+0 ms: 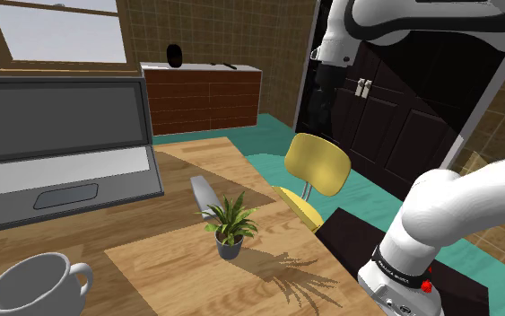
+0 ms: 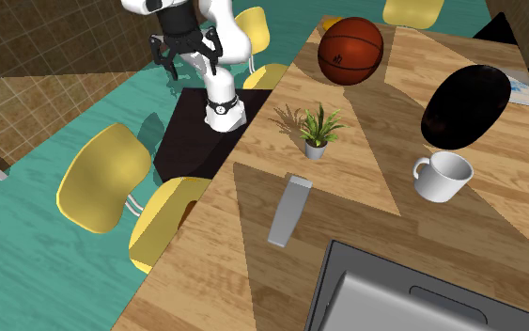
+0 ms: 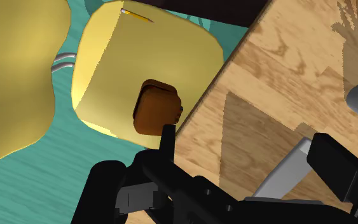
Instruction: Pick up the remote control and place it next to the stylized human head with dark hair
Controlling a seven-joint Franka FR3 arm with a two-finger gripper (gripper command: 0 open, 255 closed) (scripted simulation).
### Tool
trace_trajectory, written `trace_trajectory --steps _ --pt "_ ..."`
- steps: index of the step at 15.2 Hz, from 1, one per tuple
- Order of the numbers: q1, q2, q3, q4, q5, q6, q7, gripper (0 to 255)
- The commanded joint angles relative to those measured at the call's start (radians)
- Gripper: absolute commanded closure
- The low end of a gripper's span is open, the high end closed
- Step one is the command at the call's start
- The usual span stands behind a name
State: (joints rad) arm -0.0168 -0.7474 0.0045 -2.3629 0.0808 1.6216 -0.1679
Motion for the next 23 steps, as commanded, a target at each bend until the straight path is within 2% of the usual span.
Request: trace_trajectory --steps 1,7,13,18,23 --pt "0.0 0.0 0.0 0.0 0.0 0.0 0.0 0" --pt "0.009 0.106 0.132 -0.031 0.063 0.147 0.196 0" --pt "0.007 0.272 0.259 -0.003 0.09 0.293 0.393 0" --pt "-0.006 0.447 0.355 0.065 0.065 0.401 0.568 0" --pt "-0.015 0.649 0.429 0.172 -0.016 0.484 0.761 0"
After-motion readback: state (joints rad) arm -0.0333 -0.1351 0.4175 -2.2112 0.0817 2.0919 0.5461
